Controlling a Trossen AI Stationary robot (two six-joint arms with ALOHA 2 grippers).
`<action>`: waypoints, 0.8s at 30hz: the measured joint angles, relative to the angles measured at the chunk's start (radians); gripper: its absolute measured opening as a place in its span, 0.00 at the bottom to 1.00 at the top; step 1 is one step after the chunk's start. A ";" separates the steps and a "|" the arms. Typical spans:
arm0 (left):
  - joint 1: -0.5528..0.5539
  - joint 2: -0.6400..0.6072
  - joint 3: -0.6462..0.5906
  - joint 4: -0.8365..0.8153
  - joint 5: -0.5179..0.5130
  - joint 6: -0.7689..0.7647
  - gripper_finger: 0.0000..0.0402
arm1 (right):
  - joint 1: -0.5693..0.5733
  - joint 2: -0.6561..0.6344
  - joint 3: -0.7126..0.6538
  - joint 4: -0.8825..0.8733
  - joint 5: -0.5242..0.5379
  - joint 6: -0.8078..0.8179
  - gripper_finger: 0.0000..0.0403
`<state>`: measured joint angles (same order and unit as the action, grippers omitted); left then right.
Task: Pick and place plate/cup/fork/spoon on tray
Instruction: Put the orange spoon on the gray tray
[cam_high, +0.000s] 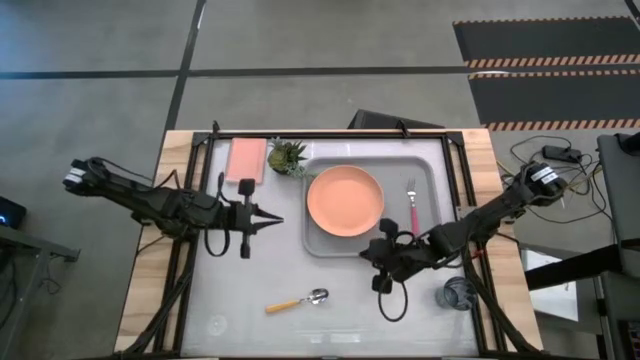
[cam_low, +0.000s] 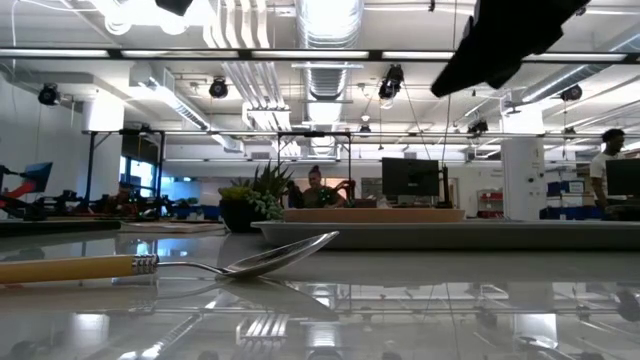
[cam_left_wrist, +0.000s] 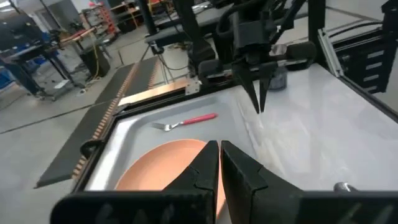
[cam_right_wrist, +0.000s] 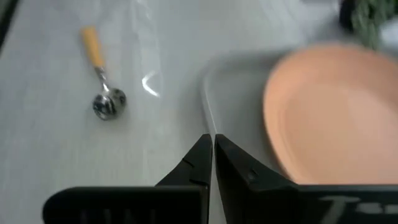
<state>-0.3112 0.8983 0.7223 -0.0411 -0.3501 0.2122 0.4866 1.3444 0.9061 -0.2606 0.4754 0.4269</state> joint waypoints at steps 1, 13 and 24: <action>-0.002 0.013 0.000 0.013 0.002 -0.001 0.00 | -0.003 -0.003 -0.022 0.055 -0.001 -0.047 0.02; -0.104 0.243 -0.003 -0.014 0.006 -0.350 0.00 | -0.067 -0.132 -0.198 0.417 -0.109 -0.352 0.02; -0.300 0.562 0.169 -0.282 0.058 -0.805 0.00 | -0.071 -0.208 -0.208 0.435 -0.109 -0.428 0.02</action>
<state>-0.6110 1.4607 0.8910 -0.3228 -0.2922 -0.5933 0.4160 1.1366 0.6983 0.1739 0.3666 -0.0010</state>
